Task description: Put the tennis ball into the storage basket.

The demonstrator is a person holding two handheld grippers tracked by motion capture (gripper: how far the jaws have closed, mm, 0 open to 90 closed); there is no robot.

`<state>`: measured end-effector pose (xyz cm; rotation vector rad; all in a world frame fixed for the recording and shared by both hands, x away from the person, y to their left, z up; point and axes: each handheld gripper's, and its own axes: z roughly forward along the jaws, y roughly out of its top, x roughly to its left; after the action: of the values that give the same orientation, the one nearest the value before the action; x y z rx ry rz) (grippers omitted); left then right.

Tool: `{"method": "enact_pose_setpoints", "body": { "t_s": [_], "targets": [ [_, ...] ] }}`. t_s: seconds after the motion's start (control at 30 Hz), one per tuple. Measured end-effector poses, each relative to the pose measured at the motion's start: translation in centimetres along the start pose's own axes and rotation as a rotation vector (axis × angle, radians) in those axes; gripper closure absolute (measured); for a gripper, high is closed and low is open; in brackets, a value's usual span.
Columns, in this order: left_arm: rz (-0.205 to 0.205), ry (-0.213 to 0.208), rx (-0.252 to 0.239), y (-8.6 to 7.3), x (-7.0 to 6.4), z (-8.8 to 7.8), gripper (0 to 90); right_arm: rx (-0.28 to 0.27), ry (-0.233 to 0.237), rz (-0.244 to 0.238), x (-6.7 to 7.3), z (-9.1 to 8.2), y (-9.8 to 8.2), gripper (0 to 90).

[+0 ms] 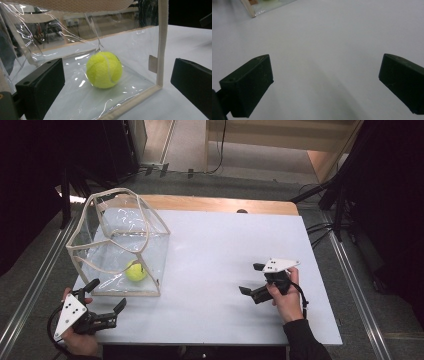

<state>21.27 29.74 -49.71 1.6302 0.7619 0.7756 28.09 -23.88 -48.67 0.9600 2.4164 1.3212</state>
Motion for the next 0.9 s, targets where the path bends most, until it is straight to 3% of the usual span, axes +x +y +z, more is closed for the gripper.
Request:
{"method": "enact_pose_setpoints", "body": {
  "t_s": [0.47,0.9],
  "targets": [
    [0.004,-0.003,0.006,0.0,-0.1,0.1,0.0,-0.023,-0.046,0.050,-1.4,-2.8,-3.5,0.0],
    [0.003,-0.001,0.008,0.0,-0.1,0.1,0.0,-0.065,-0.141,0.135,-2.9,-5.9,-6.8,0.0]
  ]
}}
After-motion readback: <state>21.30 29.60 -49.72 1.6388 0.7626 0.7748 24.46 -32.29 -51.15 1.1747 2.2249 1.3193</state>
